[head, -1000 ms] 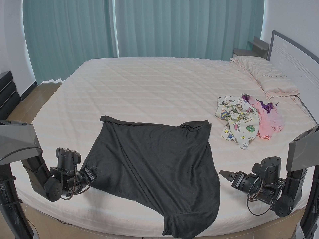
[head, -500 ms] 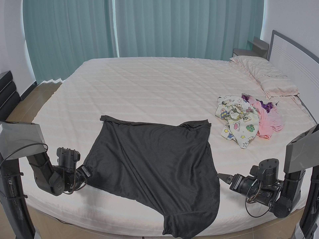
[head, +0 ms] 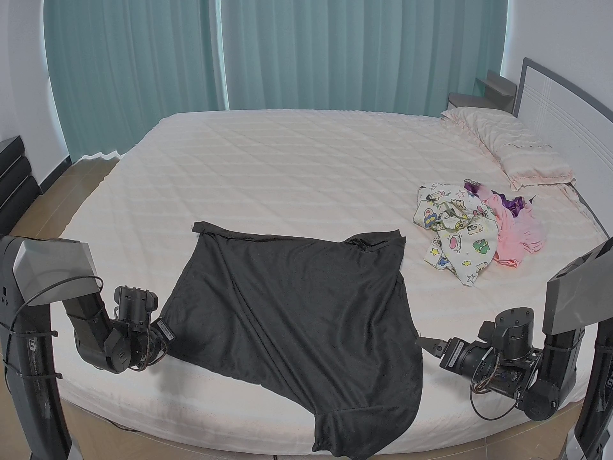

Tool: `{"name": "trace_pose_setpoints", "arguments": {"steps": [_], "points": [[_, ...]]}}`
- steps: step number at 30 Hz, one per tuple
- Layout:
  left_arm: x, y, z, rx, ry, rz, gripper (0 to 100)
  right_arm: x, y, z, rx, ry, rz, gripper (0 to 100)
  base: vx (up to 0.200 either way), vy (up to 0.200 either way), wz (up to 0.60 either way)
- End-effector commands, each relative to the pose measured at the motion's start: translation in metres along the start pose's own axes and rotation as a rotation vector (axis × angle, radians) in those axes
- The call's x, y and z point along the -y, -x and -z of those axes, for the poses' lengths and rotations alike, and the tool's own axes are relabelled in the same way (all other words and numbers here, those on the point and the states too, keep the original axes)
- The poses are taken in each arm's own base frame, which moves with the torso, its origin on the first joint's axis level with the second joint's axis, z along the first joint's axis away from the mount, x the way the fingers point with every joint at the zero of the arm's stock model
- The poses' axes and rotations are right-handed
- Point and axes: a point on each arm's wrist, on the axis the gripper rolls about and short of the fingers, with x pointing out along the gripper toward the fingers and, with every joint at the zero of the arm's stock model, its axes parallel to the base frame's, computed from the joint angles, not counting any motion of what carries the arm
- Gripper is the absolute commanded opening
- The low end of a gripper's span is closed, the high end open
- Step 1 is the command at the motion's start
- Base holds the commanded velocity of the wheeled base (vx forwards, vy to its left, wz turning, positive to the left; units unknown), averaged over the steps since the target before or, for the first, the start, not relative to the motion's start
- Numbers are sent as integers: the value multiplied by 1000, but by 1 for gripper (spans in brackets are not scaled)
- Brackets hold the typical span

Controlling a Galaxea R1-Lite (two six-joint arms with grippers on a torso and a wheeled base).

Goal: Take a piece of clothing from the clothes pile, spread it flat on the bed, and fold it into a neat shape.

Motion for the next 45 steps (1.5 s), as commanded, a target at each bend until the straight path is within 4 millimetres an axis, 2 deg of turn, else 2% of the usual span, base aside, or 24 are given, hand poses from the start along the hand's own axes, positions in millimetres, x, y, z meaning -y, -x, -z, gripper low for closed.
{"name": "trace_pose_setpoints", "arguments": {"steps": [1, 4, 5, 6, 9, 14, 19, 24, 25, 33, 35, 38, 45], "points": [[-10, 20, 0, -9, -40, -18, 0, 6, -1, 14, -84, 11, 13, 100, 0, 0, 0], [-14, 29, 2, -15, -71, -25, 0, 7, -1, 21, -124, 22, 8, 100, 0, 0, 0], [-18, 38, 3, -22, -102, -30, 0, 6, -1, 31, -167, 48, 6, 100, 0, 0, 0], [-18, 38, 3, -22, -102, -30, 0, 6, -1, 31, -167, 48, 6, 100, 0, 0, 0], [-26, 47, 8, -41, -141, -47, 0, 12, -7, 47, -230, 102, 31, 100, 0, 0, 0], [-30, 48, 12, -64, -164, -63, 0, 16, -14, 53, -250, 138, 42, 100, 0, 0, 0], [-32, 49, 15, -75, -170, -67, 0, 13, -28, 49, -224, 125, 5, 100, 0, 0, 0], [-32, 49, 15, -75, -169, -65, 0, 13, -30, 52, -259, 122, -29, 100, 0, 0, 0], [-33, 49, 15, -76, -169, -66, 0, 13, -30, 52, -260, 122, -28, 0, 0, 0, 0], [-43, 57, 24, -121, -242, -92, 0, 25, -21, 43, -249, 97, 22, 0, 0, 0, 0], [-45, 59, 25, -127, -248, -98, 0, 26, -16, 38, -236, 86, 30, 0, 0, 0, 0], [-49, 64, 29, -143, -268, -106, 0, 27, 2, 33, -252, 82, 21, 0, 0, 0, 0], [-59, 80, 34, -171, -358, -115, 0, 36, 12, 28, -265, 97, 47, 0, 0, 0, 0]]}}
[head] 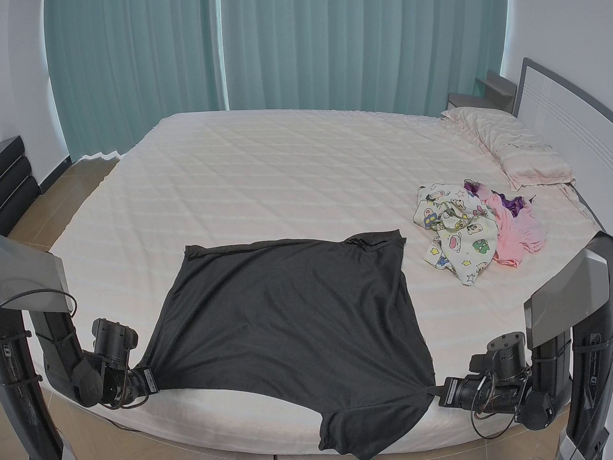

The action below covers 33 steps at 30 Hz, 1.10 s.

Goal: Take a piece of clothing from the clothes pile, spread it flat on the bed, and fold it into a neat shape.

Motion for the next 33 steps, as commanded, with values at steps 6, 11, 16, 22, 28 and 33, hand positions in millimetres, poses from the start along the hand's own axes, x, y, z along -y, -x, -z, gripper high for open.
{"name": "trace_pose_setpoints", "arguments": {"steps": [6, 11, 16, 22, 28, 33], "points": [[-11, 17, 13, -54, -87, -29, 0, 15, 12, -3, -20, 26, 73, 0, 0, 0, 0], [-12, 23, 14, -96, -105, -46, 0, 22, 14, -3, -35, 47, 106, 0, 0, 0, 0], [-13, 22, 17, -116, -113, -54, 0, 22, 12, 0, -56, 68, 114, 0, 0, 0, 0], [-11, 21, 16, -115, -113, -53, 0, 22, 12, 0, -61, 94, 114, 100, 0, 0, 0], [-11, 19, 16, -118, -114, -54, 100, 22, 11, -1, -53, 98, 109, 100, 0, 0, 0], [-10, 21, 9, -81, -94, -42, 100, 22, 12, -11, 19, 90, 90, 100, 0, 0, 0]]}}
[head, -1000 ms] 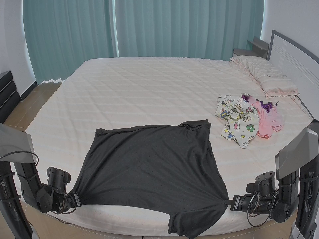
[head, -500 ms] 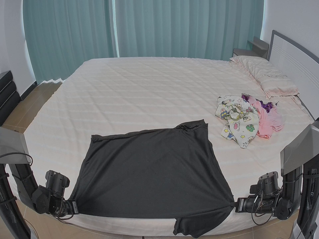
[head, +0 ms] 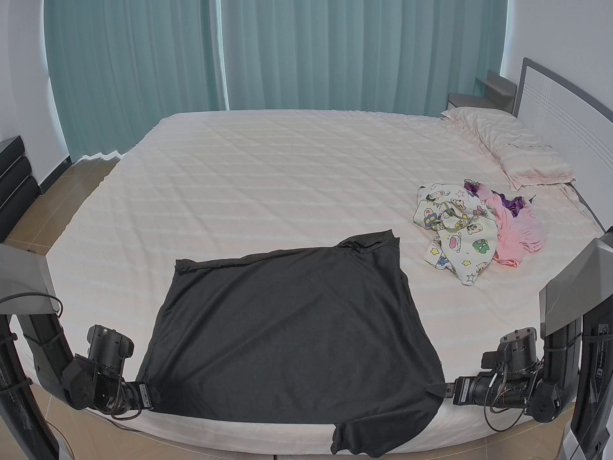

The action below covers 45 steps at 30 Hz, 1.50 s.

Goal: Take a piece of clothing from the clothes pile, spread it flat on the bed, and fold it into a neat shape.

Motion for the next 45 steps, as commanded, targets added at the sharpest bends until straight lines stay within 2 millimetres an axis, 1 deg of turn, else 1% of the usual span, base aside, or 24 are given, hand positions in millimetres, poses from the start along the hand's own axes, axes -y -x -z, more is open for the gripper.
{"name": "trace_pose_setpoints", "arguments": {"steps": [1, 3, 4, 5, 7, 8, 9, 11, 18, 21, 36, 45], "points": [[0, 5, -10, 55, 31, 16, 100, 2, 3, -5, 42, -8, -8, 100, 0, 0, 0], [0, 14, -22, 123, 66, 54, 100, 2, 5, -7, 68, -10, -17, 100, 0, 0, 0], [0, 14, -22, 123, 66, 54, 100, 2, 5, -7, 68, -10, -17, 100, 0, 0, 0], [2, 22, -35, 185, 102, 102, 100, 3, 6, -9, 78, -25, -15, 100, 0, 0, 0], [2, 27, -40, 209, 125, 134, 100, 3, 6, -9, 77, -32, -17, 100, 0, 0, 0], [3, 34, -44, 224, 151, 192, 100, 5, 6, -9, 78, -55, -13, 100, 0, 0, 0], [4, 36, -45, 227, 156, 218, 100, 5, 6, -9, 79, -66, -12, 100, 0, 0, 0], [5, 36, -46, 219, 154, 245, 100, 6, 6, -10, 83, -83, -12, 100, 0, 0, 0], [7, 35, -54, 237, 181, 260, 100, 6, 6, -10, 85, -84, -13, 100, 0, 0, 0], [8, 36, -56, 239, 210, 273, 100, 5, 6, -10, 81, -82, -13, 100, 0, 0, 0], [6, 33, -55, 226, 217, 271, 100, 4, 6, -9, 81, -81, -14, 100, 0, 200, 0], [10, 30, -53, 208, 205, 272, 100, 3, 7, -10, 86, -80, -16, 100, 0, 0, 0]]}}
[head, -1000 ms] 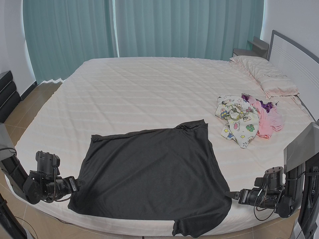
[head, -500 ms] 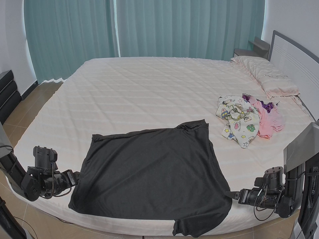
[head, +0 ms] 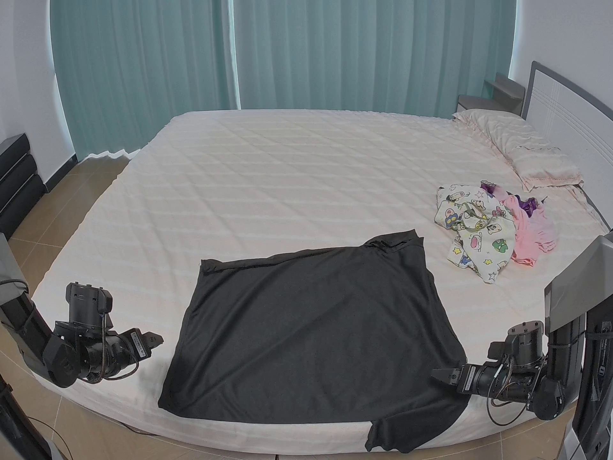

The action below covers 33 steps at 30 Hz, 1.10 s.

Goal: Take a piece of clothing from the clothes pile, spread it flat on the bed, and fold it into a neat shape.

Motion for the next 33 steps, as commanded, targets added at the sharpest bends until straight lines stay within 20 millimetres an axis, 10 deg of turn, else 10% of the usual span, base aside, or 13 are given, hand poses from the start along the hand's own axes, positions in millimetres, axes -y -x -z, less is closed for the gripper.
{"name": "trace_pose_setpoints", "arguments": {"steps": [1, 33], "points": [[2, -2, 3, -17, -8, -1, 100, 0, 4, 1, -1, 0, 1, 100, 0, 0, 0], [40, -25, -13, 17, 122, 93, 100, 12, 17, -7, 22, 36, 124, 100, 56, 0, 0]]}}
